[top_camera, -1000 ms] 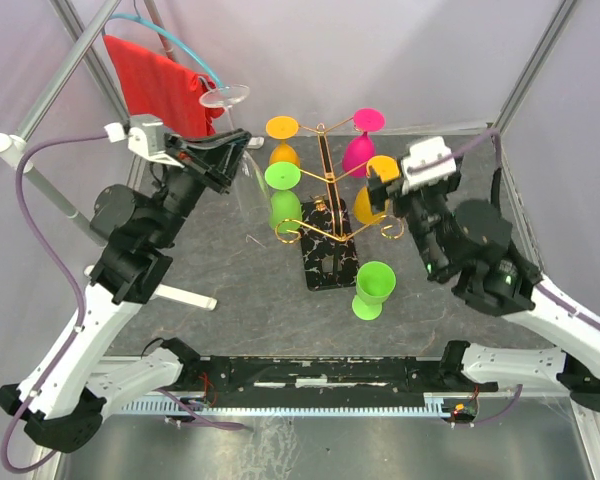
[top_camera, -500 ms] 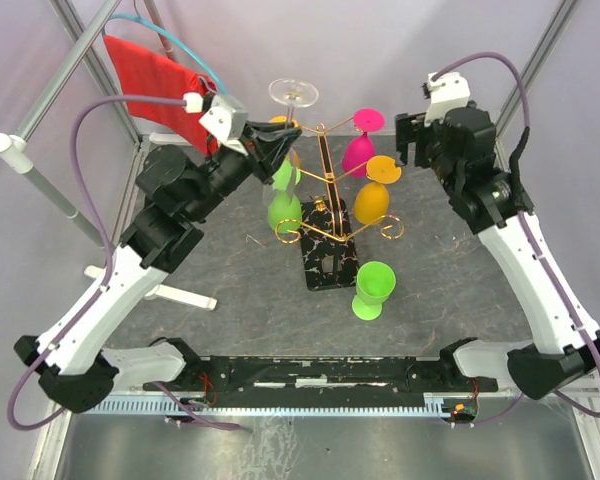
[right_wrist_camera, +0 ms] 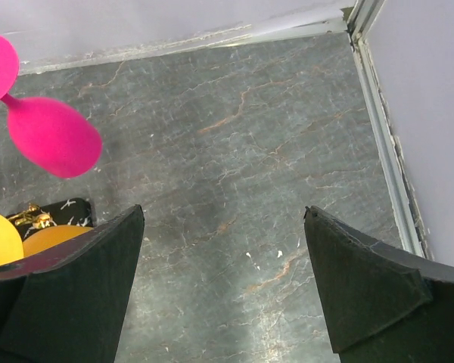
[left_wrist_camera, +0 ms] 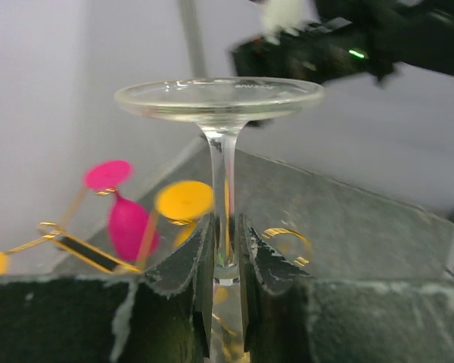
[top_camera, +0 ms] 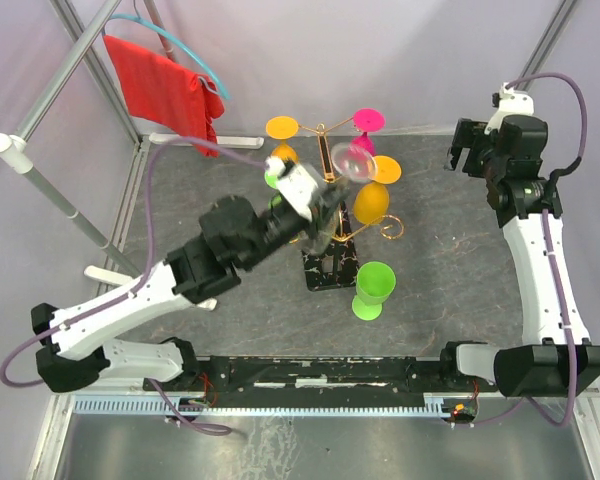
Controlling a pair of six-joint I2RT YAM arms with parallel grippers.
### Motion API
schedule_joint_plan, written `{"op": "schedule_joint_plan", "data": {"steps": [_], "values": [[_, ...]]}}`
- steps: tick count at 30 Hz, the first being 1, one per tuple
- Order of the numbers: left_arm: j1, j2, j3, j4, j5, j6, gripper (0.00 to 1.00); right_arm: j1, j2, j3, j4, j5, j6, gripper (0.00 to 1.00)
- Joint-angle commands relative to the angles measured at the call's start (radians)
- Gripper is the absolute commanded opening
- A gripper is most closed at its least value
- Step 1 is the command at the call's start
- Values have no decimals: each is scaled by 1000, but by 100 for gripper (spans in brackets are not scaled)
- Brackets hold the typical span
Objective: Place the wine glass upside down on the wine glass rack
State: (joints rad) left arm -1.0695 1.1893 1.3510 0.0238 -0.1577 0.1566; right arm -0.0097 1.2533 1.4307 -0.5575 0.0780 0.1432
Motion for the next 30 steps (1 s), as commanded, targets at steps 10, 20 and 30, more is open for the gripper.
{"op": "schedule_joint_plan", "data": {"steps": [10,20,30], "values": [[-506,-136,-302,421,-498,180,3,-26,-36,-56,50,-64,5,94],[-502,-274,-596,707,-633,198,3,-28,-58,-115,75,-97,5,94],[-359,-324,-772,751,-575,-24,3,-27,-77,-141,93,-120,9,94]]}}
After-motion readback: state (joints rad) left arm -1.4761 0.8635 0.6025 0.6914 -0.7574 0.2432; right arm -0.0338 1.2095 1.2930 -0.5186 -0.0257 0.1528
